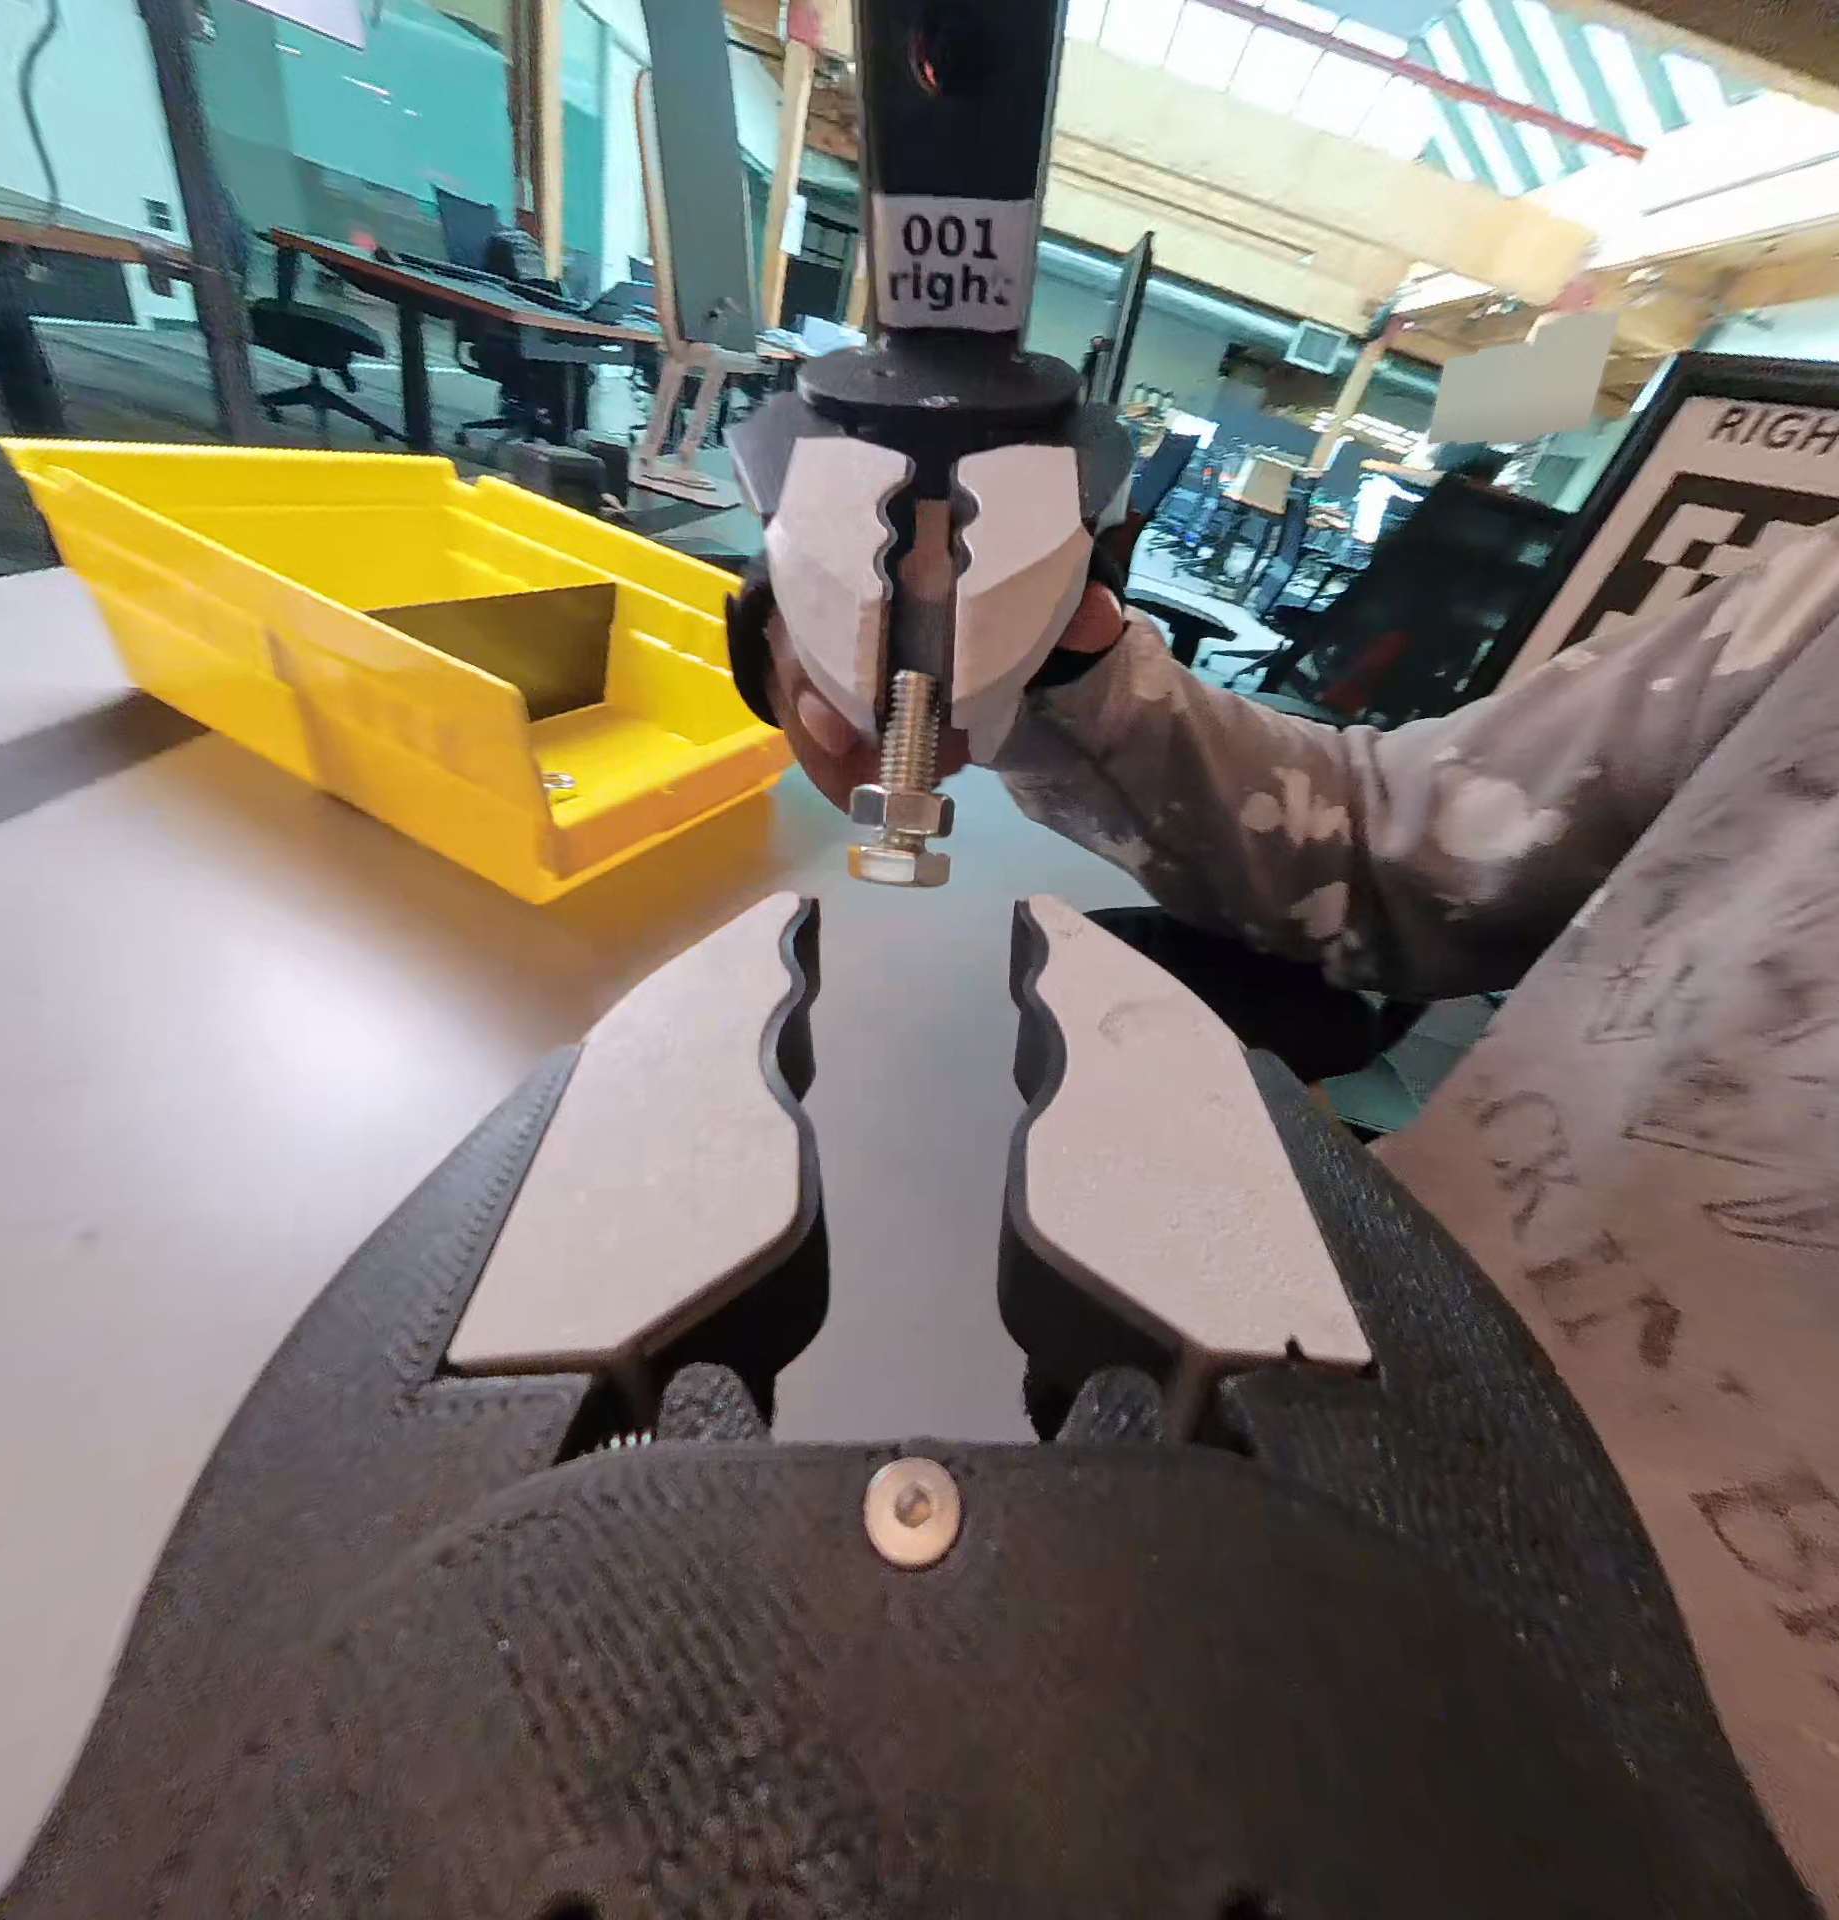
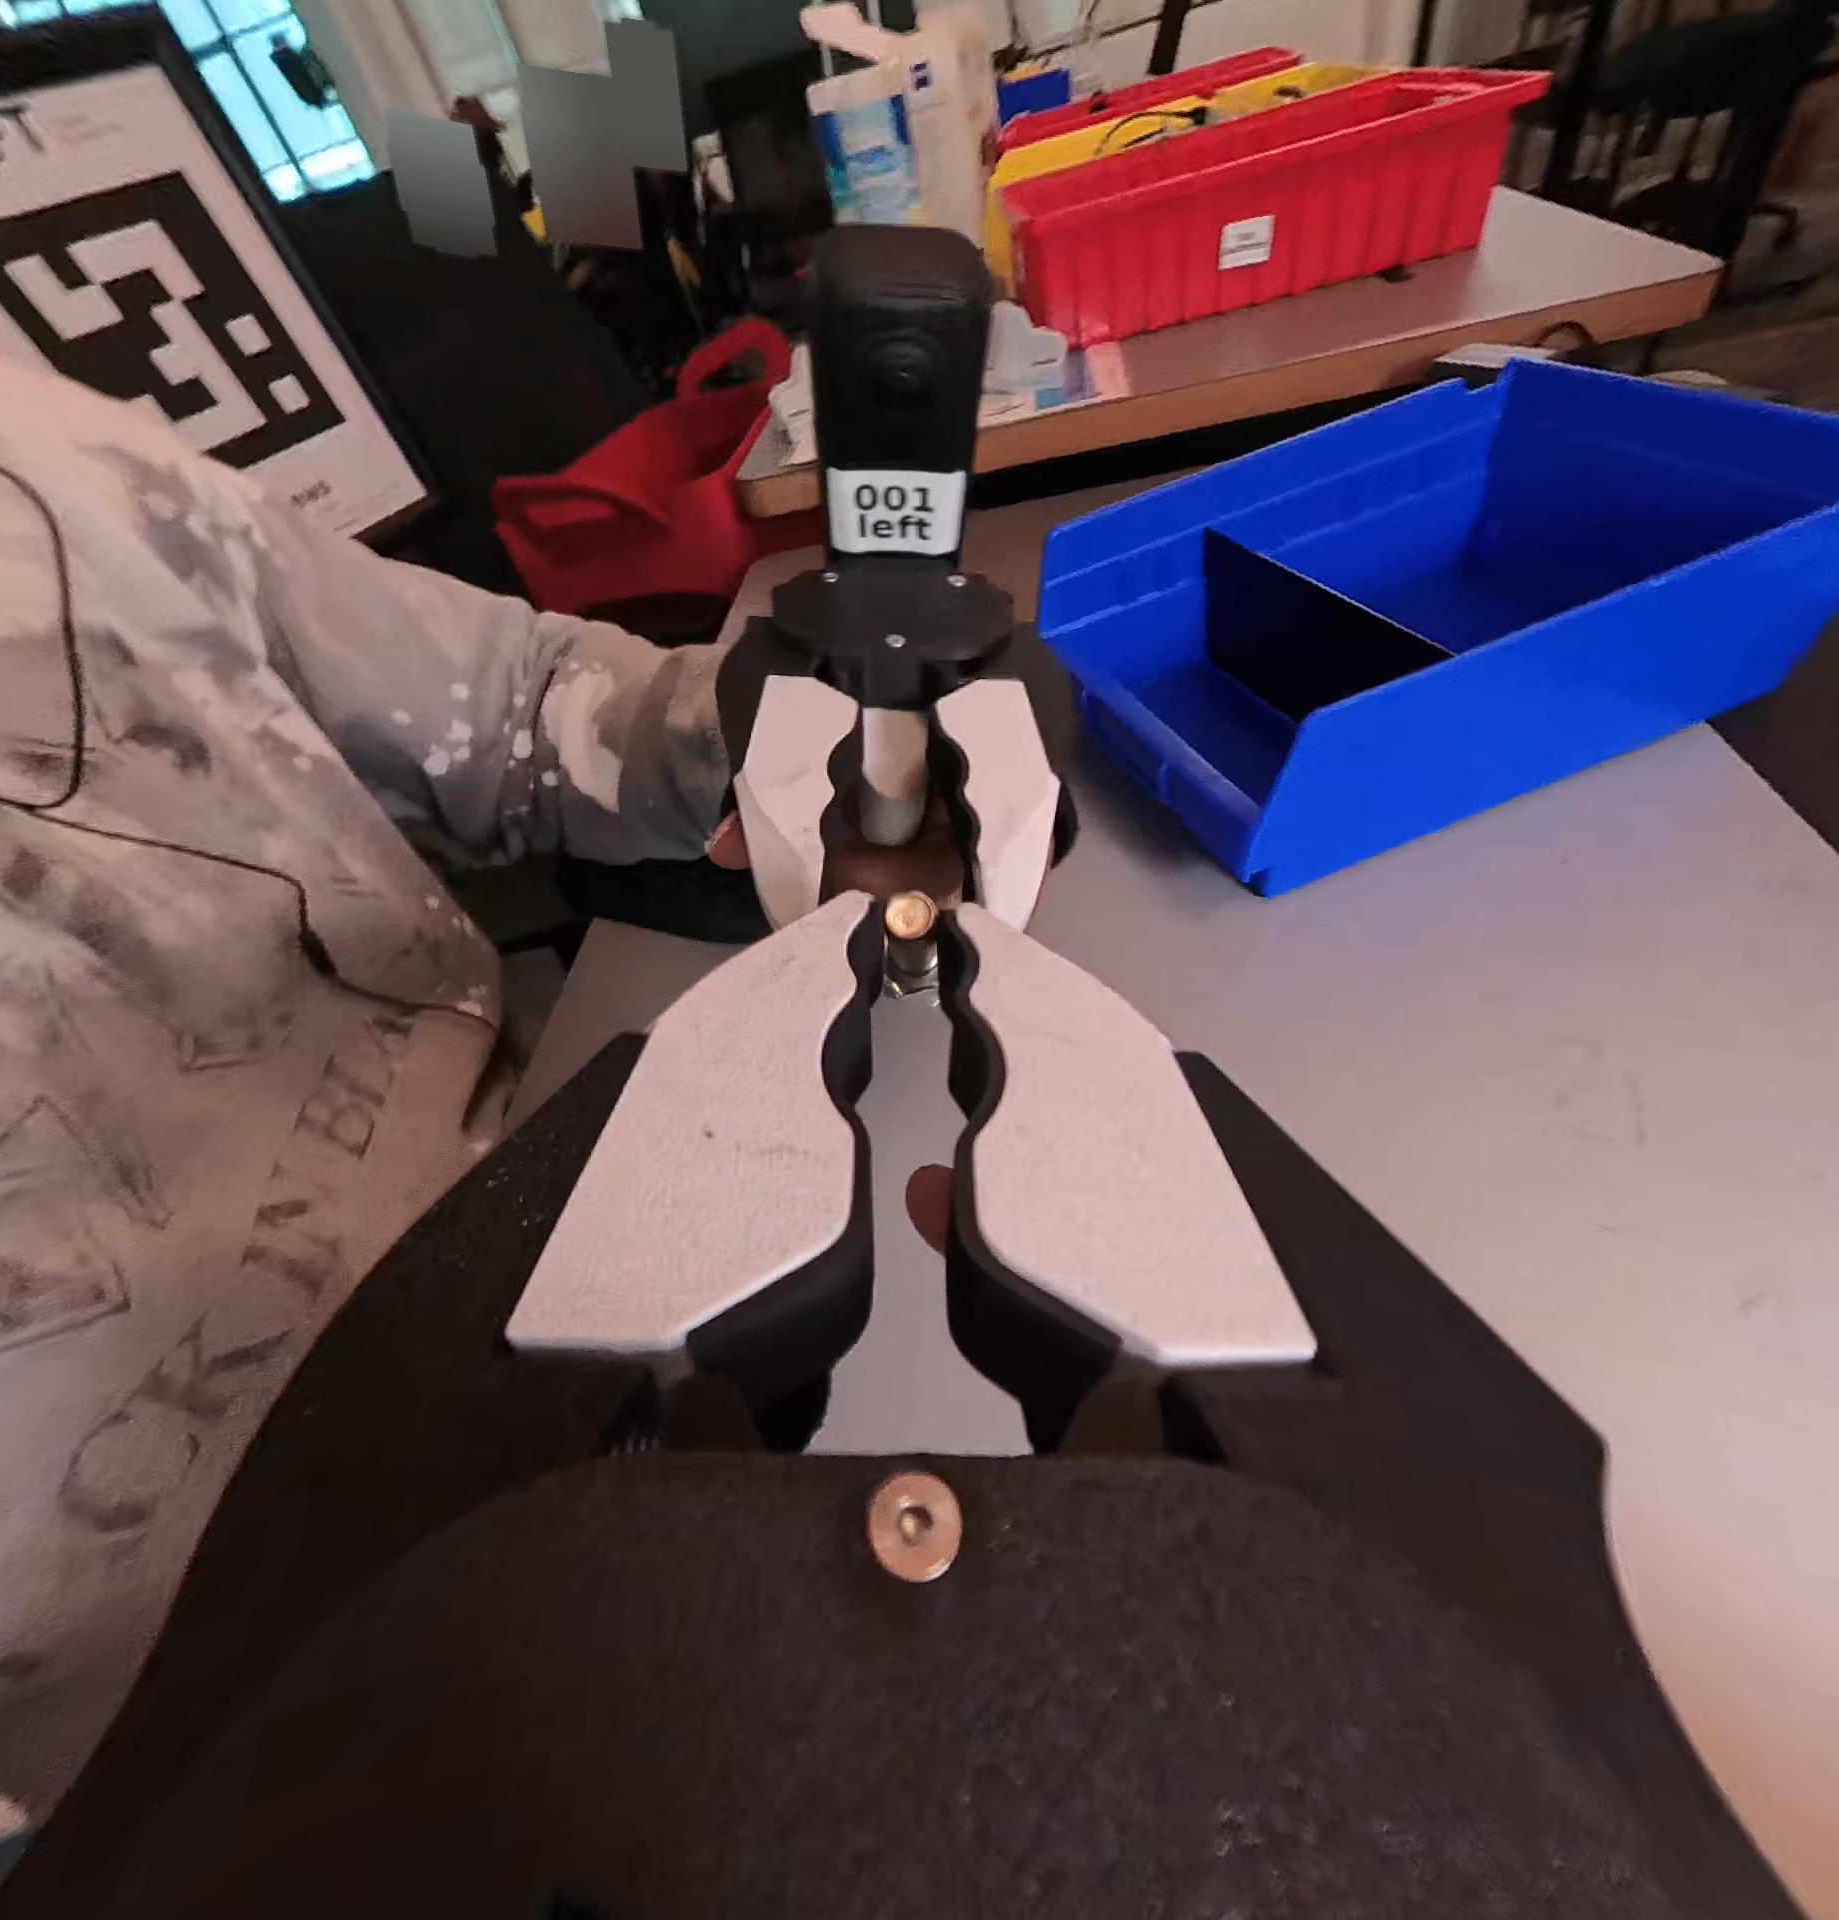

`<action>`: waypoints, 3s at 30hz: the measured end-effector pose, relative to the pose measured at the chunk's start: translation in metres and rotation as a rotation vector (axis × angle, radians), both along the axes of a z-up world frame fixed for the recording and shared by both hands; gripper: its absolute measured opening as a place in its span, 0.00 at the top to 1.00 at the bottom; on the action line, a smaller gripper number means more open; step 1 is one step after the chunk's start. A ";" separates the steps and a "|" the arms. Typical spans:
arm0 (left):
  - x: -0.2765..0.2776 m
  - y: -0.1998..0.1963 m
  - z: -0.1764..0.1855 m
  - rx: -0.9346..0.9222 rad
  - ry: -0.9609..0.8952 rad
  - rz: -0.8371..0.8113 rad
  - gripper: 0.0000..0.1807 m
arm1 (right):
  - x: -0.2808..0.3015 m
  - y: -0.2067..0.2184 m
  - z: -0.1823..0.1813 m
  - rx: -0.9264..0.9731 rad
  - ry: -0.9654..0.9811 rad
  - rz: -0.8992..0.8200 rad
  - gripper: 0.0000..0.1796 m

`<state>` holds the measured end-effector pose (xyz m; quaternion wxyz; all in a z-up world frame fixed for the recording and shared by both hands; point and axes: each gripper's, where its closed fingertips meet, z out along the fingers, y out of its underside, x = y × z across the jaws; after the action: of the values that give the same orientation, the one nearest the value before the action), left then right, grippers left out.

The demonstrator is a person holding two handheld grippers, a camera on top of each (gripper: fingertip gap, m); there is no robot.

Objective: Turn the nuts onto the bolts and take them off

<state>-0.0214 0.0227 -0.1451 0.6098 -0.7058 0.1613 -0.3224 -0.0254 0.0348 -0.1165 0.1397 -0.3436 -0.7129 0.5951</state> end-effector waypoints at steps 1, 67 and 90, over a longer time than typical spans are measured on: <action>0.004 -0.002 0.000 0.001 -0.008 -0.023 0.80 | 0.001 -0.003 0.001 0.010 -0.001 0.029 0.95; -0.010 0.001 0.022 0.236 -0.033 0.248 0.90 | -0.024 -0.027 0.010 -0.017 0.315 -0.261 0.90; -0.011 -0.005 0.030 0.260 -0.141 0.176 0.90 | -0.014 -0.018 0.023 -0.132 0.352 -0.232 0.85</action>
<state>-0.0323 0.0174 -0.1150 0.7317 -0.6081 0.0959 -0.2927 -0.0391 0.0166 -0.0939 0.3068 -0.3223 -0.5929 0.6711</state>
